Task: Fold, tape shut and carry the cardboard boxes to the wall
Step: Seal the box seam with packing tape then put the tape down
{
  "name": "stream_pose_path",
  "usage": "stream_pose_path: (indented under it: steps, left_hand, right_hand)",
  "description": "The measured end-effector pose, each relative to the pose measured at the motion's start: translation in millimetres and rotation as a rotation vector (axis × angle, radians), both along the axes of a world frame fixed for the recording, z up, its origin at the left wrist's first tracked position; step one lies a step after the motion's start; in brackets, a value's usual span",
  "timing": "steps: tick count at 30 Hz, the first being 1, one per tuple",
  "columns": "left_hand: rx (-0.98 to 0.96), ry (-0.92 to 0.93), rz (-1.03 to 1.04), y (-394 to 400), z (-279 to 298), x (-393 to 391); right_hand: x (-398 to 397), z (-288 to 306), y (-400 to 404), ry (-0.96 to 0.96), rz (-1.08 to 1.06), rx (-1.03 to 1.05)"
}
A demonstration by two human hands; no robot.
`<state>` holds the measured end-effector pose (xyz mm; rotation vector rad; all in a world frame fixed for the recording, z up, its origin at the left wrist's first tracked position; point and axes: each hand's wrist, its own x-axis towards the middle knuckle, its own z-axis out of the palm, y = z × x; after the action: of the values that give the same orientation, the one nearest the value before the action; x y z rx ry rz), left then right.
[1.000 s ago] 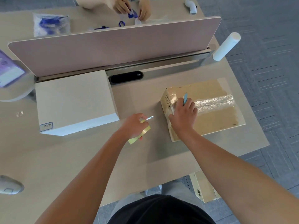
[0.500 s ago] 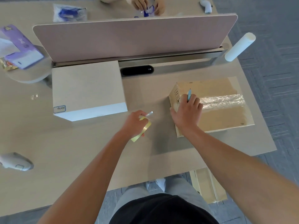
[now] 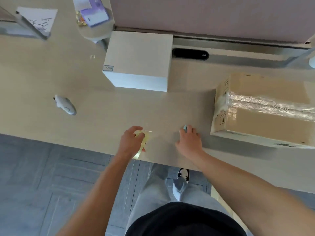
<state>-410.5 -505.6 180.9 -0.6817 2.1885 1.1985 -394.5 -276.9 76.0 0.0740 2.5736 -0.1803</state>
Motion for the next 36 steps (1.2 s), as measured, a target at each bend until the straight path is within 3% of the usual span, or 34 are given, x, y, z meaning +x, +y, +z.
stream_pose_path:
  steps: [4, 8, 10, 12, 14, 18, 24, 29, 36]
  left_hand:
    - [0.042, -0.006, 0.122, 2, 1, 49]
    - [0.106, 0.035, 0.185, 18, 6, 83]
    - [0.122, 0.076, 0.184, 27, 8, 96]
    - [0.13, 0.099, 0.162, 34, 8, 110]
    - [0.154, 0.122, 0.134, 37, 5, 122]
    - [0.182, 0.157, 0.113, 37, -6, 143]
    - [0.016, 0.193, 0.171, 20, -22, 173]
    - [-0.165, 0.125, 0.232, 0, -52, 184]
    - [-0.009, 0.176, 0.243, -24, -94, 201]
  right_hand:
    - [15, -1, -1, 0.033, 0.043, -0.115]
    - [31, 17, -3, 0.263, -0.112, -0.465]
    - [35, 35, -2, 0.185, -0.197, -0.681]
    - [41, 56, -3, -0.027, -0.208, -0.869]
    - [49, 67, -6, -0.146, -0.182, -0.93]
    - [55, 70, -15, -0.081, -0.206, -0.891]
    - [68, 66, -42, 0.024, 0.074, -0.727]
    - [74, 62, -75, 0.089, 0.221, -0.724]
    - [60, 22, -97, 0.072, 0.211, -0.552]
